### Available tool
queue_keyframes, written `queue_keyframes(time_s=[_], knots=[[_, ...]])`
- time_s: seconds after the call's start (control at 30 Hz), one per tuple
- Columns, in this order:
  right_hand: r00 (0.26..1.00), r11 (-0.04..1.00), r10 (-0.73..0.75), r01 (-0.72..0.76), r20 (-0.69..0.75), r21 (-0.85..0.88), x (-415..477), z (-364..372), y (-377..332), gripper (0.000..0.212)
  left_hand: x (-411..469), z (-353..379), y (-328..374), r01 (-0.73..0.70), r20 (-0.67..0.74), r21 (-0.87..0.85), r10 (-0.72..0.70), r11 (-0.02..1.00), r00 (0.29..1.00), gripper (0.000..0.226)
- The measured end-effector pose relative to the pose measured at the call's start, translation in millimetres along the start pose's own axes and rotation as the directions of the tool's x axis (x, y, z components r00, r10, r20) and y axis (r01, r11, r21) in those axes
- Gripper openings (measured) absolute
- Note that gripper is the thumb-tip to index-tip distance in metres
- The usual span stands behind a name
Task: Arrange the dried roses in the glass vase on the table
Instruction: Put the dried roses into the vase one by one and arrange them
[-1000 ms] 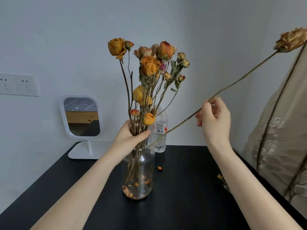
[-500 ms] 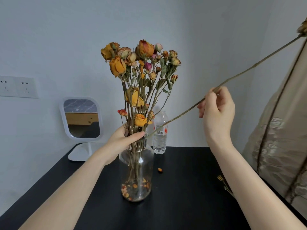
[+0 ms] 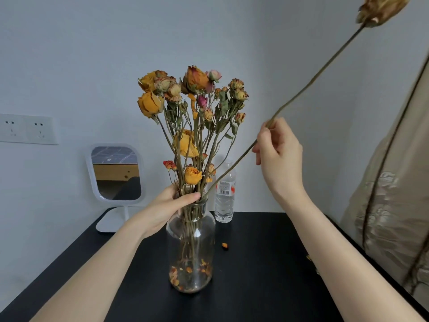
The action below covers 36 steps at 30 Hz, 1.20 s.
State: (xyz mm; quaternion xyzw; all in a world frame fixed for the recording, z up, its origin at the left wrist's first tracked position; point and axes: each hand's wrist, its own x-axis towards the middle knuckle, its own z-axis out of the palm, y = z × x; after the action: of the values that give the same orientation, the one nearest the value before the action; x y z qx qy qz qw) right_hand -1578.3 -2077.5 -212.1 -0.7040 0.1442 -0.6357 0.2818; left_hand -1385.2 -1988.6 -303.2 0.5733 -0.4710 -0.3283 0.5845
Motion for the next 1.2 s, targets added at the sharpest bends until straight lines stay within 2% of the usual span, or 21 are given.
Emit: queue_keyframes(time_s=[0.13, 0.27, 0.33, 0.5, 0.8, 0.9, 1.07, 1.2], knots=[[0.993, 0.999, 0.004, 0.000, 0.118, -0.036, 4.2, 2.7, -1.2, 0.025, -1.6, 1.6, 1.0, 0.011, -0.003, 0.005, -0.011, 1.000, 1.000, 0.072], [0.952, 0.994, 0.010, 0.025, 0.307, -0.109, 4.2, 3.6, 2.8, 0.018, -3.3, 4.3, 3.0, 0.020, -0.008, 0.014, -0.020, 1.000, 1.000, 0.064], [0.934, 0.990, 0.023, 0.028, 0.357, -0.137, 2.8, 4.9, 5.8, 0.018, -3.8, 5.0, 3.3, 0.023, -0.008, 0.018, -0.023, 1.000, 1.000, 0.066], [0.906, 0.981, 0.047, 0.037, 0.420, -0.189, 1.2, 7.0, 10.0, 0.015, -5.0, 5.6, 3.2, 0.025, -0.022, 0.031, -0.024, 0.999, 0.999, 0.076], [0.840, 0.954, 0.074, 0.097, 0.537, -0.284, -4.4, 15.6, 12.5, 0.012, -7.3, 7.0, 4.0, 0.027, -0.039, 0.051, -0.025, 0.998, 0.999, 0.077], [0.844, 0.954, 0.107, 0.062, 0.525, -0.293, -7.1, 17.0, 14.4, 0.015, -7.5, 7.5, 4.7, 0.027, -0.046, 0.062, -0.024, 0.998, 0.999, 0.077], [0.803, 0.942, 0.161, 0.048, 0.573, -0.332, -12.6, 20.4, 19.3, 0.020, -6.9, 9.1, 4.3, 0.024, -0.073, 0.090, -0.017, 0.996, 0.997, 0.074], [0.849, 0.961, 0.151, -0.006, 0.506, -0.276, -5.8, 20.3, 13.5, 0.013, -6.3, 9.1, 3.2, 0.032, -0.075, 0.103, -0.024, 0.994, 0.997, 0.076]])
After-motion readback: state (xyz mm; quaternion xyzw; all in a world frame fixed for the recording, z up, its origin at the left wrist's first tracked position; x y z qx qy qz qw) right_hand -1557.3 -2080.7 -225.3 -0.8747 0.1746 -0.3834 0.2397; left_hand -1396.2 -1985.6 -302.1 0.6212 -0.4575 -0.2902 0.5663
